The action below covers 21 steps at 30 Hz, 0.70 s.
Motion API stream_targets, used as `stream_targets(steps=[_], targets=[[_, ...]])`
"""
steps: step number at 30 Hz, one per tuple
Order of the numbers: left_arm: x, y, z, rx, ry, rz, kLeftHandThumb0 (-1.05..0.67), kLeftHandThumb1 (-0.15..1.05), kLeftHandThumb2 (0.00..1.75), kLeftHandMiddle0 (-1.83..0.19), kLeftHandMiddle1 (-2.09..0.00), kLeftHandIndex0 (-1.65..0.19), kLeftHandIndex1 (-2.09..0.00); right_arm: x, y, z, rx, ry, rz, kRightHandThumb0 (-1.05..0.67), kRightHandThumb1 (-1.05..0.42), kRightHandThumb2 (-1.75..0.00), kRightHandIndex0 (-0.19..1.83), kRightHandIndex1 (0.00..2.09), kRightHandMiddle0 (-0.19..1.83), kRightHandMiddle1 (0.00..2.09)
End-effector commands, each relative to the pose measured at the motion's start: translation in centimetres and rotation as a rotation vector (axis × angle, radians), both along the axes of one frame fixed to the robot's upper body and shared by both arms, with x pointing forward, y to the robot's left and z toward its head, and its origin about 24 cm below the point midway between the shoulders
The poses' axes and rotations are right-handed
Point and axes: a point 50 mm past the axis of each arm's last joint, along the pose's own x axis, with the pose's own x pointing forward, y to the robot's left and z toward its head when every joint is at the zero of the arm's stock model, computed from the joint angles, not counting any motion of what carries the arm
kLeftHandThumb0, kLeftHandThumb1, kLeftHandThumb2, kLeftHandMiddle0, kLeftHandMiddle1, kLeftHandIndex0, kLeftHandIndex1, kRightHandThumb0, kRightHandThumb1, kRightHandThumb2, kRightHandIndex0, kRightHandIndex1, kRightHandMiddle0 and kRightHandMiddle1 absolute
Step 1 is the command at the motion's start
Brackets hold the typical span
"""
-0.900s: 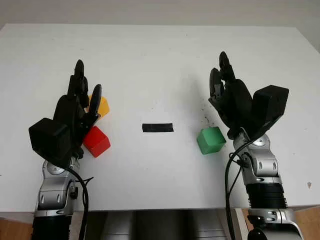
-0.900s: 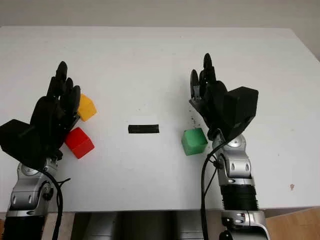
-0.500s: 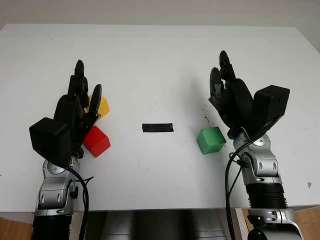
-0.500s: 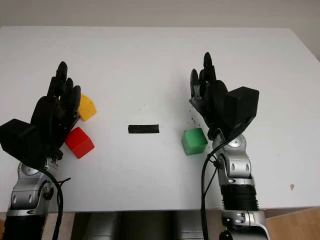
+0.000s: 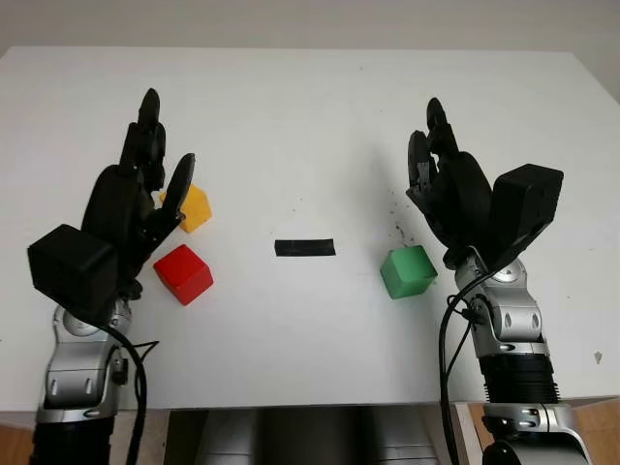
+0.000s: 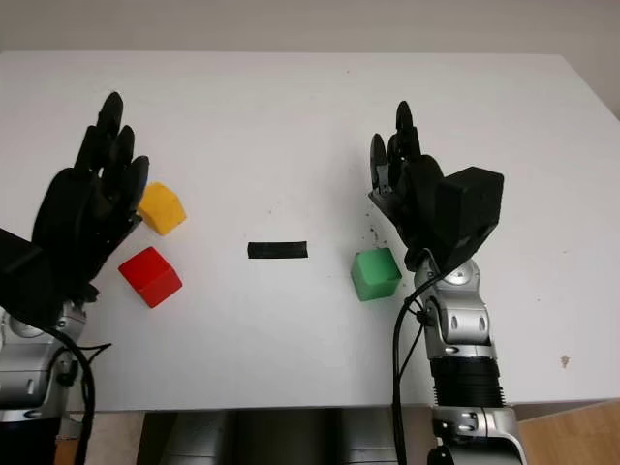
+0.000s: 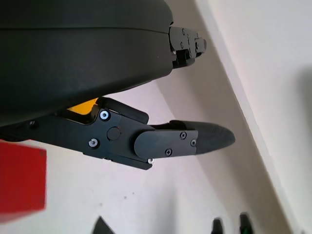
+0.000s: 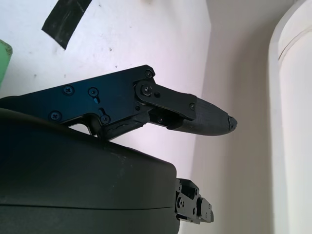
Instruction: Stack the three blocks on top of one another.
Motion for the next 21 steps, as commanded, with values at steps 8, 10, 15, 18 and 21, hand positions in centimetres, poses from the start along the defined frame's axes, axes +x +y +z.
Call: stream_targets(steps=[8,10,15,18,21], targets=[[-1.4,1.9,4.1,0.415,0.0,-0.078,-0.53,1.03,0.09,-0.42,-0.11,-0.47,-0.23,0.2,-0.4,1.1,-0.029,-0.07,-0.006,-0.7,-1.05,-0.72,-0.19,0.0,-0.19,0.0],[-1.6,2.1,5.2,0.586,0.03,-0.088,-0.51,1.02,0.07,-0.42,-0.09,-0.48,-0.19,0.2,-0.5,1.0,-0.03,-0.074,-0.01,-0.71,-1.05,-0.72,-0.19,0.0,-0.19,0.0],[-2.4,1.7,7.4,0.914,0.056,-0.082,-0.49,0.89,0.03,-0.42,-0.05,-0.59,-0.12,0.2,-0.4,0.8,-0.026,-0.075,-0.011,-0.71,-1.05,-0.74,-0.19,0.0,-0.19,0.0],[-2.7,1.4,7.8,1.03,0.078,-0.089,-0.5,0.86,0.03,-0.43,-0.06,-0.6,-0.11,0.2,-0.4,0.8,-0.017,-0.081,-0.018,-0.71,-1.05,-0.73,-0.19,0.0,-0.19,0.0],[-3.0,1.0,7.9,1.11,0.131,-0.092,-0.49,0.86,0.04,-0.42,-0.05,-0.61,-0.11,0.3,-0.3,0.9,-0.008,-0.083,-0.026,-0.7,-1.05,-0.72,-0.19,0.0,-0.19,0.0]])
